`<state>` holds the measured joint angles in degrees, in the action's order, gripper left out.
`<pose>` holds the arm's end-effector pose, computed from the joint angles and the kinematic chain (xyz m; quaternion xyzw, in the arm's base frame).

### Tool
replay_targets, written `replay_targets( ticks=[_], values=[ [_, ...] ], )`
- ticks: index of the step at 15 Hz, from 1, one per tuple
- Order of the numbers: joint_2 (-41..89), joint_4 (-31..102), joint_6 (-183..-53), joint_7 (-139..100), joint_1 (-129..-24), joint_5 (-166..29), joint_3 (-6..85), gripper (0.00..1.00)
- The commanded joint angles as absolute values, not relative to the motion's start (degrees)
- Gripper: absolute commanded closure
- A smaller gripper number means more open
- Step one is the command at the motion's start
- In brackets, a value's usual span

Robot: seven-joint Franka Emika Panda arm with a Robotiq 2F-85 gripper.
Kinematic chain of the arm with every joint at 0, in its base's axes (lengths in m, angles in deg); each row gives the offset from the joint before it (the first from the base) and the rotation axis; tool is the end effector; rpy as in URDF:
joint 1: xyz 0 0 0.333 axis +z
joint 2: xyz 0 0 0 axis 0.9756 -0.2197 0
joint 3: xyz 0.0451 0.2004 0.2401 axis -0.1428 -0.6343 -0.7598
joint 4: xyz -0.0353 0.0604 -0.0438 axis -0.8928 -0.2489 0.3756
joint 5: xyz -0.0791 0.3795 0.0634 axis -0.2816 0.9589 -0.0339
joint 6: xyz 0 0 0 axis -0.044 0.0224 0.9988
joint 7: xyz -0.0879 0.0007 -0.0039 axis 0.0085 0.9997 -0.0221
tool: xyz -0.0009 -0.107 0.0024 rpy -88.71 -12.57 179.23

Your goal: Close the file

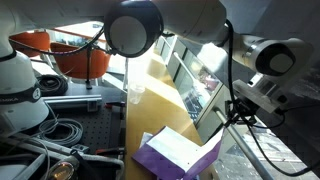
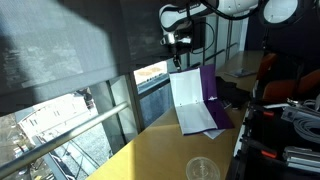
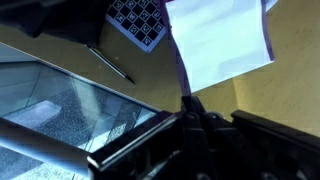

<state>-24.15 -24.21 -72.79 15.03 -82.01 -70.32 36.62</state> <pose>0.7807 -0.0809 0.3064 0.9726 0.2162 -0.0814 0.0257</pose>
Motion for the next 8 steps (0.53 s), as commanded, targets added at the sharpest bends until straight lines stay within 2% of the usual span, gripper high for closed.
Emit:
replay_targets(
  ticks=[1, 8],
  values=[
    [-25.17, -23.87, -75.07, 15.24, -79.60, -72.60, 37.51, 1.00],
    [-27.39, -22.90, -78.53, 14.70, -75.32, -73.64, 37.53, 1.00]
  ],
)
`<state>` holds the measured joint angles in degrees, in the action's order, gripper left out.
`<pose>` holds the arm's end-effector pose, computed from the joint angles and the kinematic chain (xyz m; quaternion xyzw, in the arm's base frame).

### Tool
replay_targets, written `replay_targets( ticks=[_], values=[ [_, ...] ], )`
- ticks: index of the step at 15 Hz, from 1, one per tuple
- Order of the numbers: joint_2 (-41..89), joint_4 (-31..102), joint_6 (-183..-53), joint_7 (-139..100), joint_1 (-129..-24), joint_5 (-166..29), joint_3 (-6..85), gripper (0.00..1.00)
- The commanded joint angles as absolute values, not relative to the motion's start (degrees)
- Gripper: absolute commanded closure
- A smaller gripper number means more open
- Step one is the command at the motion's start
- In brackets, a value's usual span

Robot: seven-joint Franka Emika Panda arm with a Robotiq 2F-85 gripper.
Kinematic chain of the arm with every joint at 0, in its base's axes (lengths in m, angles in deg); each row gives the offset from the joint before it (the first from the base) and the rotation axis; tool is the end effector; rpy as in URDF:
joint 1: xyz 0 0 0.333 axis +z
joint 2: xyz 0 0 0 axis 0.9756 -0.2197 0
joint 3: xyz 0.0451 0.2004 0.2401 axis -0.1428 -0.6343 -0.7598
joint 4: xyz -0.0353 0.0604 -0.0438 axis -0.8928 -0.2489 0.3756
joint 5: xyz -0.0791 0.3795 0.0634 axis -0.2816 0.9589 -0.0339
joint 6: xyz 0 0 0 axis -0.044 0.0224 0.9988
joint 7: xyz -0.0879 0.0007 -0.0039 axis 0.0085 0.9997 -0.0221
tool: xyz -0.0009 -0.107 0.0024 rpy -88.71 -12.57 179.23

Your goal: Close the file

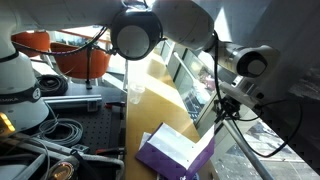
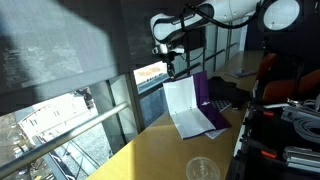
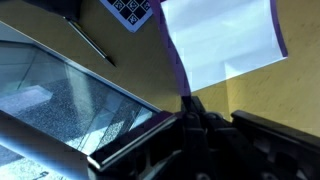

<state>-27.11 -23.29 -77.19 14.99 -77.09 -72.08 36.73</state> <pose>0.7897 -0.0169 0.2642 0.9606 0.2621 -0.0800 0.0459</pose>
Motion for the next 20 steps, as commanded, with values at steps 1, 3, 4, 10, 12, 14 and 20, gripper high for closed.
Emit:
replay_targets(
  ticks=[1, 3, 4, 10, 12, 14, 20],
  values=[
    [-27.39, -22.51, -78.85, 14.40, -74.60, -73.64, 37.40, 1.00],
    [-27.05, -21.72, -78.98, 14.04, -73.15, -73.82, 37.34, 1.00],
    [-26.85, -21.44, -79.02, 13.99, -72.42, -73.88, 37.33, 1.00],
    [-25.99, -19.53, -79.30, 12.22, -67.04, -73.87, 37.25, 1.00],
    [-25.76, -18.40, -79.47, 12.05, -66.06, -73.87, 37.44, 1.00],
    [-25.24, -16.57, -79.78, 12.00, -65.61, -73.76, 37.50, 1.00],
    [-22.73, -6.93, -82.99, 12.87, -65.74, -74.76, 38.32, 1.00]
  ],
)
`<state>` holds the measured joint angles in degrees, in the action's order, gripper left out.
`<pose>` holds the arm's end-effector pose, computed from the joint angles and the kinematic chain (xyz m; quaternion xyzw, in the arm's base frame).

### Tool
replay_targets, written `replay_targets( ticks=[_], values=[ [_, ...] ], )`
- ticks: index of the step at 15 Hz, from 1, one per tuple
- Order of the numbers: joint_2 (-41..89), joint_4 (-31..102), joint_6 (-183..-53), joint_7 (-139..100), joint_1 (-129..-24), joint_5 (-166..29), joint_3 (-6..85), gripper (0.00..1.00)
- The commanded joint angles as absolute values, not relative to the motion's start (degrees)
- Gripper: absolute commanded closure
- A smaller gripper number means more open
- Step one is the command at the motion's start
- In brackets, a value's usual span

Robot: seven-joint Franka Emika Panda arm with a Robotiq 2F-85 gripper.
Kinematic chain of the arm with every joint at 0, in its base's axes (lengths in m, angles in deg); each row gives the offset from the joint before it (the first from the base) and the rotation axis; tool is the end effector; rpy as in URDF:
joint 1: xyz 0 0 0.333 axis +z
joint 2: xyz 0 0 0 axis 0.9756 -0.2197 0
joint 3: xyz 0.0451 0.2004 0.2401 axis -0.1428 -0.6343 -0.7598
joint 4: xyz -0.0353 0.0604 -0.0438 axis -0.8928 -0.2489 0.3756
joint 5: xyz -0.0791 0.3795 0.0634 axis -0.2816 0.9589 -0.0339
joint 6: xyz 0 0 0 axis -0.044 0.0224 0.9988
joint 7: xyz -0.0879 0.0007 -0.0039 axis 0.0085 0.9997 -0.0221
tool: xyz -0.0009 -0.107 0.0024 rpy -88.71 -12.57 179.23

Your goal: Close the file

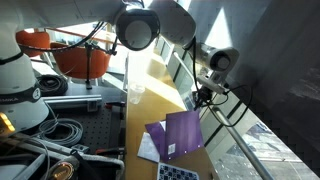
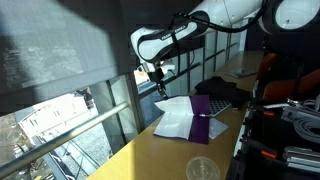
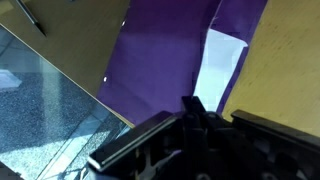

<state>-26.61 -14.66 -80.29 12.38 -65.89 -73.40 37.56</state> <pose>0.7657 0.1251 0.2061 0.9322 0.3352 -0.1198 0.0651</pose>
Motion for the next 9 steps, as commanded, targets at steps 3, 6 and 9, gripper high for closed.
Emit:
replay_targets(
  ticks=[3, 6, 9],
  values=[
    [-20.42, -0.77, -85.89, 12.76, -65.77, -74.71, 38.81, 0.98],
    [-17.25, 6.16, -88.89, 12.66, -65.97, -74.29, 38.77, 0.98],
    [-13.86, 13.04, -91.83, 12.12, -65.89, -73.81, 38.43, 0.74]
  ],
)
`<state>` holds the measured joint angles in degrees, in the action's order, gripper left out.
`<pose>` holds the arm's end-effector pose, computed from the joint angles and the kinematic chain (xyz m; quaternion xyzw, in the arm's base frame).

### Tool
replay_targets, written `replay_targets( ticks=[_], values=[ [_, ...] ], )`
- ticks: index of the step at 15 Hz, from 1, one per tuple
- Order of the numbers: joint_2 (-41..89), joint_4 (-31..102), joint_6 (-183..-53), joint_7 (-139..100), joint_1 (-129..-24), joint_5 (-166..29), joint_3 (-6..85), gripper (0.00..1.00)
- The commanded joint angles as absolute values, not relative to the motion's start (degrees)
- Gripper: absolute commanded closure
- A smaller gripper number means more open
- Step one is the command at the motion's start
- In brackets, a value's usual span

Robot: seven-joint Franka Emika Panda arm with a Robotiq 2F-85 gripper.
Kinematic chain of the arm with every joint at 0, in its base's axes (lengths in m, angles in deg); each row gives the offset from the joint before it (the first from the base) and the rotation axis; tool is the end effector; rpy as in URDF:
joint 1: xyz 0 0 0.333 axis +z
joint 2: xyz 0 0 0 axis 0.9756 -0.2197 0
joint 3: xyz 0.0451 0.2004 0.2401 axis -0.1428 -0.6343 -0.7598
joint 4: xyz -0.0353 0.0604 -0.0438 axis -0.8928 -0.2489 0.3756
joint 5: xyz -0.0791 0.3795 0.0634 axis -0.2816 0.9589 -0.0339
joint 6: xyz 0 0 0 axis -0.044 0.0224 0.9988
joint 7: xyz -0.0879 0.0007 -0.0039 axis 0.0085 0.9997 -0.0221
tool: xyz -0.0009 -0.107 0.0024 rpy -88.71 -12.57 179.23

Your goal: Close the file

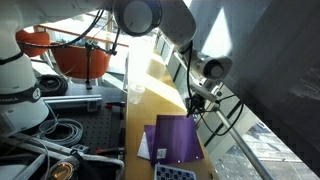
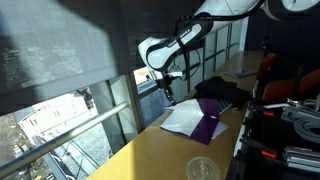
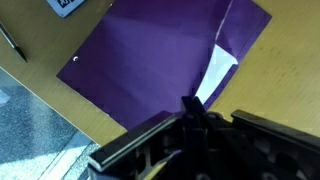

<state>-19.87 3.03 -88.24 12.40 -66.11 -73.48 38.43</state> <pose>0.7372 0.1066 0.1678 0.9284 0.3358 -0.1464 0.0628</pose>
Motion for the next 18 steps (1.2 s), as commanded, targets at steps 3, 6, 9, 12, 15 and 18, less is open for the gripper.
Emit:
replay_targets(
  ticks=[3, 6, 9, 12, 15, 18],
  values=[
    [-11.28, 17.55, -93.53, 10.75, -67.92, -76.45, 35.45, 0.59],
    [-8.84, 20.82, -94.63, 9.95, -68.92, -77.15, 34.41, 0.36],
    [-6.21, 23.15, -95.47, 9.39, -69.91, -77.16, 33.61, 0.15],
    [-2.54, 27.23, -96.61, 8.78, -71.59, -75.01, 31.86, 0.00],
    [1.97, 34.10, -101.59, 6.42, -75.17, -68.84, 29.16, 0.00],
    [7.04, 42.46, -108.30, 4.01, -77.89, -63.19, 28.63, 0.00]
  ],
)
